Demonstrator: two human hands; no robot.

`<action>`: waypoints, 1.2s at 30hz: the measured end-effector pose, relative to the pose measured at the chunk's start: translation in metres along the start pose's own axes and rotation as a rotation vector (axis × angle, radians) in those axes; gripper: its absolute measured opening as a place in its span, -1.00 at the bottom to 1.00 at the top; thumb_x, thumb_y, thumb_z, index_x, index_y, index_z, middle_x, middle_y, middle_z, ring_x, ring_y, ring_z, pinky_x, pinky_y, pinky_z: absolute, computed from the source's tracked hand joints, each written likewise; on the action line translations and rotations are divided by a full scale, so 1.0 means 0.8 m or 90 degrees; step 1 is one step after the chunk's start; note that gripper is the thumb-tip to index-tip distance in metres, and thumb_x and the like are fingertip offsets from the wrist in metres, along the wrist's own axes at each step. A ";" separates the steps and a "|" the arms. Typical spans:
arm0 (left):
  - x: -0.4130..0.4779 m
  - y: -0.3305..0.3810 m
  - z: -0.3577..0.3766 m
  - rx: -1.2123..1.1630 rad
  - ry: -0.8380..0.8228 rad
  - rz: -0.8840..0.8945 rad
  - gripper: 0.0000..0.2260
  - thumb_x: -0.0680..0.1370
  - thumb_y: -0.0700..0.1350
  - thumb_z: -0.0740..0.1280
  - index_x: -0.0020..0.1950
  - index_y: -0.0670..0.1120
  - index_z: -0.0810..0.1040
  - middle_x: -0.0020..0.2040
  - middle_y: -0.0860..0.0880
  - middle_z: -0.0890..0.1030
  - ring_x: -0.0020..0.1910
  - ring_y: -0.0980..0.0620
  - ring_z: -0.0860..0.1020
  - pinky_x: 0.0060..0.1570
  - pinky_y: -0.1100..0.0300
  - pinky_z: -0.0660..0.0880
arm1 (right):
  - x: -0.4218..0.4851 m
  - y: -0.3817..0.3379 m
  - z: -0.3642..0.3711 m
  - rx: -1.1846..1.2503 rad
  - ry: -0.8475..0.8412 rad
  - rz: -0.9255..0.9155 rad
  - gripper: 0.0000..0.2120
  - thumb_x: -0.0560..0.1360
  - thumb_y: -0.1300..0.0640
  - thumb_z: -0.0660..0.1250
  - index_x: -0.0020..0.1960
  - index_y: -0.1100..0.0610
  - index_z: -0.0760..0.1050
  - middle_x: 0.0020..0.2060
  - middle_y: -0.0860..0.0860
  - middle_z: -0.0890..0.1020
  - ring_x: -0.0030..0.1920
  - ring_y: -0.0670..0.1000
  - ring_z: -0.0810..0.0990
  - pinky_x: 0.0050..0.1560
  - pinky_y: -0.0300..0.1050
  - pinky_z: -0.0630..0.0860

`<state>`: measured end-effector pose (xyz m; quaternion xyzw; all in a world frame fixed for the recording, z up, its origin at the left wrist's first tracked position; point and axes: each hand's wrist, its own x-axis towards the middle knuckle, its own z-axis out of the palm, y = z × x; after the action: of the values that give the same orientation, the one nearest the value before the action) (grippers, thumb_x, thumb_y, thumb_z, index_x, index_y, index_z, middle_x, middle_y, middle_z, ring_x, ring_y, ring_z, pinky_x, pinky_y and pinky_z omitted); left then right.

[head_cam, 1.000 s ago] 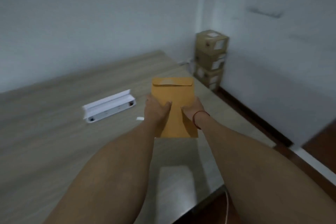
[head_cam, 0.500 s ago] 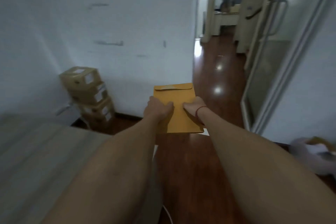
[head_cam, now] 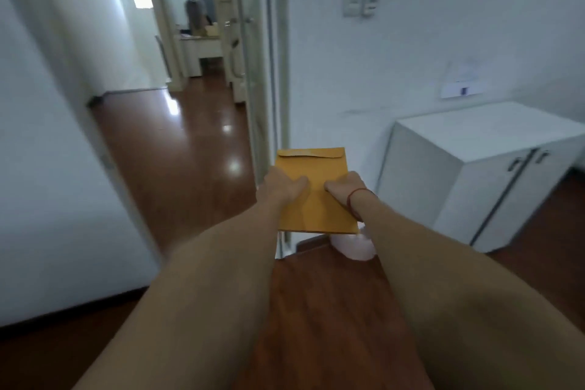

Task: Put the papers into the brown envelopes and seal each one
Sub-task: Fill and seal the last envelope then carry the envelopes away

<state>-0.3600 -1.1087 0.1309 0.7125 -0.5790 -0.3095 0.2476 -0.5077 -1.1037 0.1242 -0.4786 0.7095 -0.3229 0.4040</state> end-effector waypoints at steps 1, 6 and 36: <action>0.013 0.030 0.029 0.007 -0.015 0.013 -0.20 0.45 0.23 0.32 0.49 -0.23 0.14 0.42 -0.17 0.37 0.35 -0.21 0.40 0.23 -0.01 0.42 | 0.018 0.013 -0.033 0.013 0.032 0.009 -0.45 0.46 0.04 0.30 0.37 0.22 0.25 0.14 0.13 0.49 0.14 0.19 0.51 0.07 0.03 0.45; 0.067 0.174 0.169 0.019 -0.098 0.085 -0.26 0.50 0.17 0.29 0.48 -0.21 0.09 0.42 -0.16 0.34 0.35 -0.19 0.39 0.22 -0.01 0.40 | 0.109 0.076 -0.187 0.046 0.142 0.061 -0.41 0.44 -0.01 0.33 0.38 0.16 0.23 0.23 0.12 0.49 0.20 0.20 0.50 0.21 0.12 0.47; 0.500 0.745 0.744 -0.053 -0.118 -0.027 -0.38 0.49 0.18 0.29 0.39 -0.16 0.20 0.33 -0.14 0.43 0.26 -0.19 0.48 0.13 0.00 0.45 | 0.782 0.223 -0.787 -0.058 0.134 0.121 -0.43 0.51 0.04 0.34 0.43 0.14 0.20 0.35 0.12 0.39 0.32 0.19 0.41 0.26 0.05 0.37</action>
<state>-1.1388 -1.6200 0.0847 0.6823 -0.5707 -0.4030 0.2153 -1.2729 -1.5871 0.1008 -0.3908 0.8040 -0.2992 0.3337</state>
